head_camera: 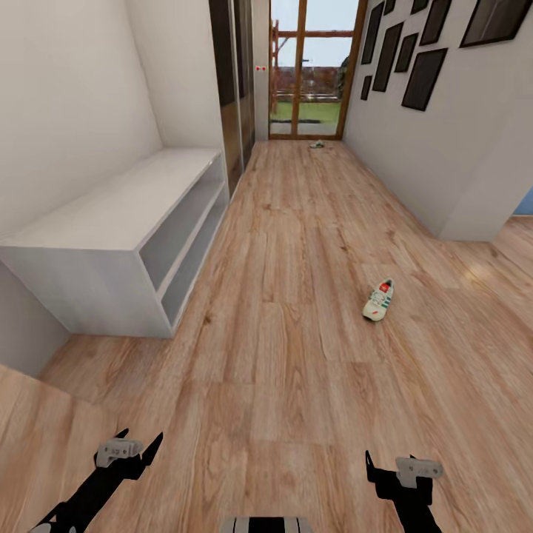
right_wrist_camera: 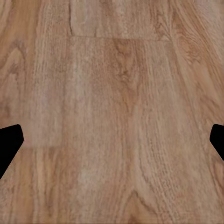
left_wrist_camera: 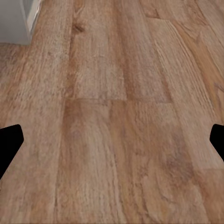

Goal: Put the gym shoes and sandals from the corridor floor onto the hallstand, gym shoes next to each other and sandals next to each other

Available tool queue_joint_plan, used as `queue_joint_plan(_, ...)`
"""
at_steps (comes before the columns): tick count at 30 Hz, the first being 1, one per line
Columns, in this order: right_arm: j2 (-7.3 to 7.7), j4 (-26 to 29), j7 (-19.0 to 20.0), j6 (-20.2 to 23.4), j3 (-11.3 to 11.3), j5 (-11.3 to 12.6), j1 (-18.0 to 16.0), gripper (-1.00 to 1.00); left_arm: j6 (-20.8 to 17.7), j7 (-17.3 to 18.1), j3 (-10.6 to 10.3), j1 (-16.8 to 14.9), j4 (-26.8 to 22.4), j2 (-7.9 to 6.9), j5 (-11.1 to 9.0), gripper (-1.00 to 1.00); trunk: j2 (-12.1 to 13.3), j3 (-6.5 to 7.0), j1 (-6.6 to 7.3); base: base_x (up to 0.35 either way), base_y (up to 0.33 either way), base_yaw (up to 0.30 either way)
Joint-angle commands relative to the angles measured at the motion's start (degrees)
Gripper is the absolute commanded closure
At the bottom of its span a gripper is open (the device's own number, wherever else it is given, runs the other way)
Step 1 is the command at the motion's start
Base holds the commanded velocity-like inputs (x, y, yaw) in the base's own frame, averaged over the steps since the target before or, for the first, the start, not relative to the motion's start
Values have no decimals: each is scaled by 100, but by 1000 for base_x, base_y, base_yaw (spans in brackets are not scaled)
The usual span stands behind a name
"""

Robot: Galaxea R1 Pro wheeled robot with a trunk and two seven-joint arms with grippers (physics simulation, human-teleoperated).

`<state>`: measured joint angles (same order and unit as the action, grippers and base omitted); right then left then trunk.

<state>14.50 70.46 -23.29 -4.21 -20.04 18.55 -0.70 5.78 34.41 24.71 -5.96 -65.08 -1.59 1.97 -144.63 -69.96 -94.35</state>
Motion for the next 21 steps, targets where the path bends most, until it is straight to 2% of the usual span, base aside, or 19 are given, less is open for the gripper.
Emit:
queue_joint_plan(1, 0, 0, 0, 0, 0, 0, 0, -100, 0, 0, 0, 0, 0, 0, 0, -100, 0, 0, 0, 82, 42, 0)
queue_joint_plan(11, 0, -3, 0, -1, -2, 0, 0, -100, -5, -10, -1, -1, 3, 0, 3, -100, 0, 0, 0, 91, 21, 0)
queue_joint_plan(21, 0, -4, 0, 0, -5, 0, 0, -100, -7, -13, -128, -2, 4, 1, 10, -100, 0, 0, 0, 286, 3, 0)
